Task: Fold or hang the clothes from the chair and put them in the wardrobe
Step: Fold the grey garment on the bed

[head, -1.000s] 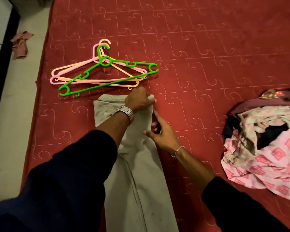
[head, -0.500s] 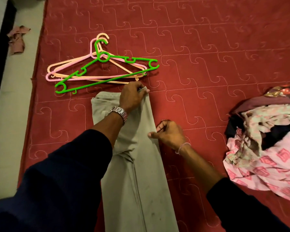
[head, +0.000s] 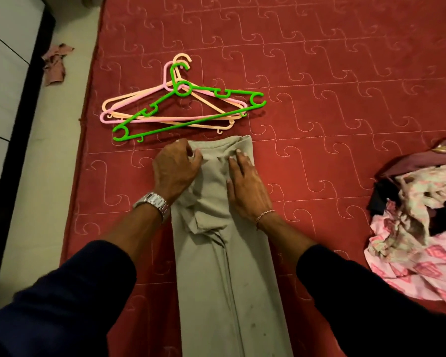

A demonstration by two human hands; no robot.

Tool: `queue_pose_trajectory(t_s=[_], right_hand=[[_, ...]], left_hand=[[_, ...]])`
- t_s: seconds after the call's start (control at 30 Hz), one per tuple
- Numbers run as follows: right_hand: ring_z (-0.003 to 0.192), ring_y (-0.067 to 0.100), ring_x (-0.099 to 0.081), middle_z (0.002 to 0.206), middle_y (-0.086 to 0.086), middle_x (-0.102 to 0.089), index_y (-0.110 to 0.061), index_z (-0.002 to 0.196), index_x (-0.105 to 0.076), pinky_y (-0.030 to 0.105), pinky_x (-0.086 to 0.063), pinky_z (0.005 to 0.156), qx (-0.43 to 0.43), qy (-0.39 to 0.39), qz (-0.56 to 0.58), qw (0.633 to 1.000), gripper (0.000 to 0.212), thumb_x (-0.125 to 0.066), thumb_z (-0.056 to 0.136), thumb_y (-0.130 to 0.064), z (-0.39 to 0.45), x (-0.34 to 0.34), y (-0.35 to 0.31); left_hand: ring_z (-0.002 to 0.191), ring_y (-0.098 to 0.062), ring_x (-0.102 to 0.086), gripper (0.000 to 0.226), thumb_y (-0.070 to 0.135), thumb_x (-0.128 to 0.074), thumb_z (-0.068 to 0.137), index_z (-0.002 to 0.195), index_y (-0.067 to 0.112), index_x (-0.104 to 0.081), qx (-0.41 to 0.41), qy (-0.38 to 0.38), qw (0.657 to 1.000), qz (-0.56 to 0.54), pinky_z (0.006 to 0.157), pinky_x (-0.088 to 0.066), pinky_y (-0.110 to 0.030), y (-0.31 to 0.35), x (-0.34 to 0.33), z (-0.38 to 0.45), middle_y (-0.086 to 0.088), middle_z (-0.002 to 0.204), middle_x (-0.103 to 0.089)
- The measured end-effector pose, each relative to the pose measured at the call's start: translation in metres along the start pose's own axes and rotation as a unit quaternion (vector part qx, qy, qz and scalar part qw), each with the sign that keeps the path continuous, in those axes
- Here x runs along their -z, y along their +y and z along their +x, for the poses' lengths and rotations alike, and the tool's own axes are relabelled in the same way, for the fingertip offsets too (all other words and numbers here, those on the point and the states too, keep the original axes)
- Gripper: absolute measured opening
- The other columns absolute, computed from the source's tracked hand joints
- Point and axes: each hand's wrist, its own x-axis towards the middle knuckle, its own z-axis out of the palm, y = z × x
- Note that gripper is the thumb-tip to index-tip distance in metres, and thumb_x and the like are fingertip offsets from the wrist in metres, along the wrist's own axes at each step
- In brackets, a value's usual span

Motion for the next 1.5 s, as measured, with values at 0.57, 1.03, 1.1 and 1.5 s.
queue_pose_trajectory(t_s=[0.57,1.03,1.1,1.5], right_hand=[[0.141,0.038,-0.032,0.15,0.021,-0.037,-0.01,0.142,-0.042,0.056,-0.031,0.116,0.013,0.037,-0.054,0.998,0.066,-0.04,0.096,-0.057,-0.014,0.005,-0.027],[0.08,0.018,-0.054,0.088,0.003,-0.061,-0.016,0.089,-0.063,0.029,-0.044,0.069,0.053,0.121,0.015,0.991,0.018,-0.07,0.085,-0.032,-0.093,-0.028,-0.073],[0.085,0.019,-0.054,0.093,0.004,-0.061,-0.017,0.091,-0.064,0.034,-0.05,0.071,0.067,0.094,0.024,0.993,0.021,-0.066,0.087,-0.037,-0.098,-0.035,-0.067],[0.097,0.019,-0.055,0.113,0.004,-0.059,-0.016,0.131,-0.05,0.035,-0.051,0.084,-0.011,0.034,0.012,0.999,0.083,-0.058,0.075,-0.077,-0.067,-0.022,-0.085]], left_hand=[[0.07,-0.02,-0.064,0.042,0.052,-0.081,0.077,0.074,0.014,-0.064,0.155,-0.149,0.977,-0.012,0.053,-0.037,-0.027,-0.039,0.029,-0.037,-0.001,0.072,-0.066],[0.065,-0.015,-0.064,0.028,0.041,-0.083,0.078,0.067,0.02,-0.069,0.168,-0.18,0.967,-0.072,0.058,-0.046,-0.028,-0.057,0.036,-0.038,0.0,0.069,-0.069],[0.066,-0.018,-0.065,0.027,0.039,-0.082,0.08,0.067,0.02,-0.068,0.173,-0.176,0.966,-0.079,0.059,-0.054,-0.033,-0.058,0.033,-0.039,-0.003,0.071,-0.07],[0.063,-0.016,-0.068,0.023,0.016,-0.084,0.08,0.09,0.008,-0.065,0.243,-0.124,0.915,-0.299,0.053,-0.057,-0.028,-0.027,0.037,-0.035,-0.01,0.082,-0.072]])
